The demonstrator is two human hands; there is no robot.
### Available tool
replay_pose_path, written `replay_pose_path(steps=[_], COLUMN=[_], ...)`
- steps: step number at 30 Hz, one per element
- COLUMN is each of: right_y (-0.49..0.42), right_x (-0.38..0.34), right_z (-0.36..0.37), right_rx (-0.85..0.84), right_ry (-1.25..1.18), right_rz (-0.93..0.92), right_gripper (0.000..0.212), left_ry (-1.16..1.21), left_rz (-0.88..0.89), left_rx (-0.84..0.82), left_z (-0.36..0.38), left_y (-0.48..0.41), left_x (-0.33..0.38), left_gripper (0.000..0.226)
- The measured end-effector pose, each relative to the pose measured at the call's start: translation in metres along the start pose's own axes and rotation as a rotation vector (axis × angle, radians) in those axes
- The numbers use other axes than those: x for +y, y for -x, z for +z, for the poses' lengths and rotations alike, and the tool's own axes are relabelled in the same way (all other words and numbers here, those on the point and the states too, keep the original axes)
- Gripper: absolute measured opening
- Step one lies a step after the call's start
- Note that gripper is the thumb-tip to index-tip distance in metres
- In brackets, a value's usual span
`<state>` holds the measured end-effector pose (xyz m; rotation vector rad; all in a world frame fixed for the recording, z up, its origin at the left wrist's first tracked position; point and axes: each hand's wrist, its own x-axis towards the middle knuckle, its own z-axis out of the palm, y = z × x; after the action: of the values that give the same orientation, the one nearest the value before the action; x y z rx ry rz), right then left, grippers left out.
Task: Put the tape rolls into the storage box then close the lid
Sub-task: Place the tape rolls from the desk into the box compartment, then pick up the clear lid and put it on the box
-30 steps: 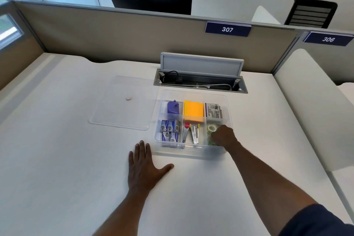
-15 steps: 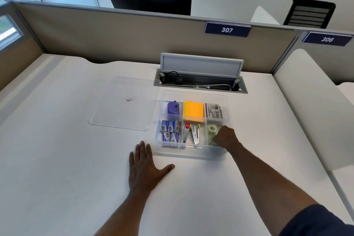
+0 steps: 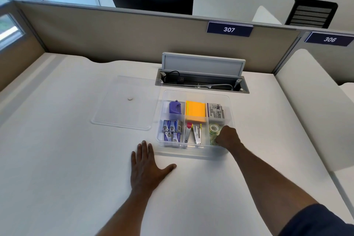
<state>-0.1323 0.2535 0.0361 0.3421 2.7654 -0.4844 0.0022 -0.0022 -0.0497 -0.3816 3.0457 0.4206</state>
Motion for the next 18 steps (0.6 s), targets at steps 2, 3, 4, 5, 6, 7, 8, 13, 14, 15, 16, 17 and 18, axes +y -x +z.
replay_pose_path(steps=[2,3,4,5,6,7,8,13,14,15,16,17,18], right_y=[0.001,0.001,0.002,0.002,0.003,0.004,0.005,0.018,0.021,0.023,0.025,0.026,0.027], right_x=[-0.001,-0.002,-0.003,-0.004,-0.005,-0.006,-0.008,-0.027,-0.033,-0.039,-0.046,-0.054,-0.062], right_z=[-0.001,-0.001,-0.002,-0.002,-0.002,-0.003,-0.004,-0.017,-0.02,-0.022,-0.026,-0.028,-0.031], right_rx=[-0.01,-0.013,-0.013,-0.01,-0.002,0.01,0.029,0.257,0.309,0.355,0.39,0.412,0.421], right_ry=[0.012,0.017,0.02,0.022,0.023,0.018,0.009,0.011,0.002,-0.015,-0.037,-0.063,-0.09], right_rz=[0.004,0.003,0.001,0.0,0.0,0.005,0.015,-0.011,-0.042,-0.076,-0.107,-0.136,-0.168], right_gripper=[0.035,0.035,0.034,0.034,0.032,0.031,0.029,0.023,0.023,0.021,0.02,0.02,0.02], left_ry=[0.0,0.002,0.001,-0.002,-0.004,-0.005,-0.006,0.014,0.034,0.073,0.132,0.204,0.277], left_rz=[0.0,0.0,-0.001,-0.001,-0.001,-0.001,-0.001,0.007,0.01,0.006,-0.008,-0.032,-0.06], left_rx=[0.002,0.004,0.005,0.006,0.008,0.009,0.009,0.008,0.004,-0.002,-0.005,0.0,0.019], left_z=[0.0,0.0,0.0,0.0,0.0,0.0,0.0,-0.004,-0.007,-0.009,-0.012,-0.016,-0.02], left_y=[0.0,0.0,0.0,-0.001,-0.001,0.0,0.0,0.001,0.001,0.001,0.001,0.0,-0.002], left_x=[0.0,0.0,0.0,0.0,0.001,0.001,0.001,-0.001,-0.001,-0.001,-0.001,0.0,0.002], left_gripper=[0.128,0.128,0.128,0.128,0.128,0.128,0.128,0.119,0.114,0.109,0.105,0.099,0.093])
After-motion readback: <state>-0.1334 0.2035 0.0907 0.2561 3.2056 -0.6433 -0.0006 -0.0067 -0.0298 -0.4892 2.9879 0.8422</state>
